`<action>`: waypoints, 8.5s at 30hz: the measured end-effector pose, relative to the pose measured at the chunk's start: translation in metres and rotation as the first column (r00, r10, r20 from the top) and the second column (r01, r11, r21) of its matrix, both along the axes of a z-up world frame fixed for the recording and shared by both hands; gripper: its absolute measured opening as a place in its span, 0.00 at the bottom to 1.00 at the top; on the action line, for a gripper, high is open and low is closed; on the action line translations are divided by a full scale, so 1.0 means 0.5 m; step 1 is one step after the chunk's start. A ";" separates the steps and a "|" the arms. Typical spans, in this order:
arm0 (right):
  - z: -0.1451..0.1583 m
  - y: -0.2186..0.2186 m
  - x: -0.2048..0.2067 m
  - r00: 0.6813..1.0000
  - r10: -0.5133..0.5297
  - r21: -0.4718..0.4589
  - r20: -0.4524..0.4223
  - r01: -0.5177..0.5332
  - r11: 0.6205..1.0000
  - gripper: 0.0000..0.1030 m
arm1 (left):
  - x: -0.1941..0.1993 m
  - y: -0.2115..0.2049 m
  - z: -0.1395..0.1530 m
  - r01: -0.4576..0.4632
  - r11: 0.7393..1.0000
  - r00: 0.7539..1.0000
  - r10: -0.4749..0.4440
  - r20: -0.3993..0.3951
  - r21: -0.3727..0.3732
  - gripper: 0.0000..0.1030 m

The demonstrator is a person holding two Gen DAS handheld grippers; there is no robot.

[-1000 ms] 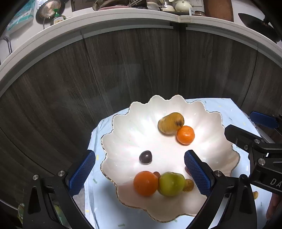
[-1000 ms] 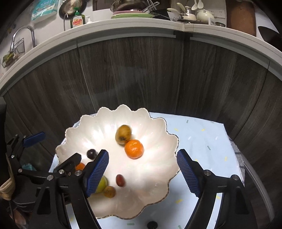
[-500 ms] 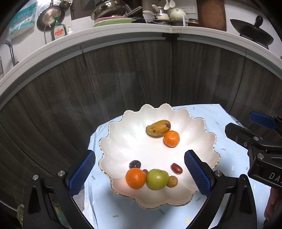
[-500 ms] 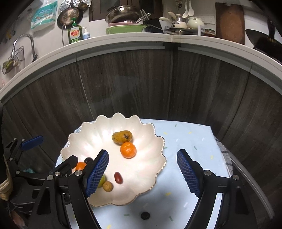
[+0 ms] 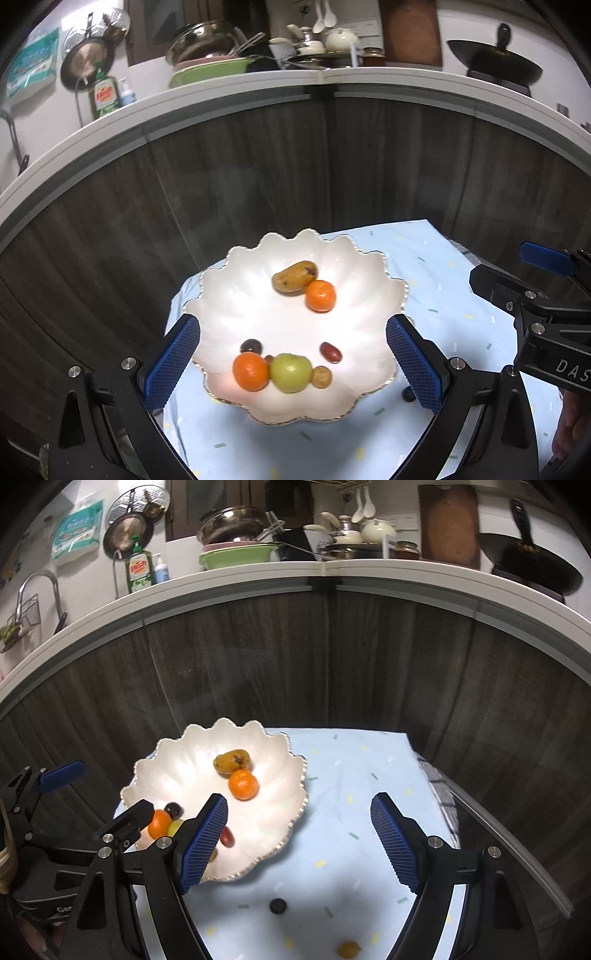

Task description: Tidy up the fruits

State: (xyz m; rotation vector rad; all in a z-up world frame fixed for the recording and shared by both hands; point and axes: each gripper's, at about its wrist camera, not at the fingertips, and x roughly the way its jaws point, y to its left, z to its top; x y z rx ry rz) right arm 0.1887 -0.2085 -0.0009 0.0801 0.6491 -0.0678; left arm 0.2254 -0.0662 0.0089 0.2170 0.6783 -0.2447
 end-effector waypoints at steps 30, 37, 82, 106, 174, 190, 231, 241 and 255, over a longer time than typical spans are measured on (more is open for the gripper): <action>-0.072 -0.104 -0.137 0.983 -0.175 -0.007 -0.061 0.175 0.985 0.78 | -0.084 -0.112 -0.074 0.165 0.986 0.985 -0.164 -0.053 0.019 1.00; -0.114 -0.111 -0.162 0.971 -0.225 -0.013 -0.075 0.225 0.974 0.78 | -0.099 -0.123 -0.126 0.213 0.977 0.974 -0.211 -0.079 0.024 1.00; -0.261 -0.073 -0.143 0.966 -0.174 -0.025 -0.192 0.172 0.985 0.60 | -0.073 -0.162 -0.294 0.364 0.929 0.922 -0.349 -0.166 0.066 0.51; -0.313 -0.061 -0.110 0.959 -0.121 0.011 -0.257 0.129 0.992 0.28 | -0.048 -0.189 -0.319 0.406 0.912 0.902 -0.387 -0.193 0.067 0.37; -0.069 0.072 0.009 0.998 0.059 0.010 -0.019 -0.059 0.998 0.24 | -0.011 0.029 -0.090 0.097 0.995 0.995 -0.096 -0.032 0.015 0.19; -0.097 0.121 0.137 0.989 0.124 -0.009 -0.079 -0.125 0.992 0.24 | 0.102 0.078 -0.123 0.016 1.000 0.999 -0.016 -0.047 0.001 0.19; -0.097 0.129 0.150 0.985 0.080 0.001 -0.154 -0.081 0.997 0.74 | 0.102 0.122 -0.105 -0.105 0.994 0.991 0.108 -0.082 0.037 0.78; -0.061 0.126 0.104 0.990 0.070 0.007 -0.121 -0.070 0.998 0.75 | 0.052 0.126 -0.062 -0.131 0.991 0.989 0.133 -0.061 0.035 0.79; -0.020 0.124 0.029 0.994 0.070 0.001 -0.081 -0.070 0.998 0.75 | -0.021 0.130 -0.021 -0.167 0.986 0.985 0.167 -0.047 0.016 0.84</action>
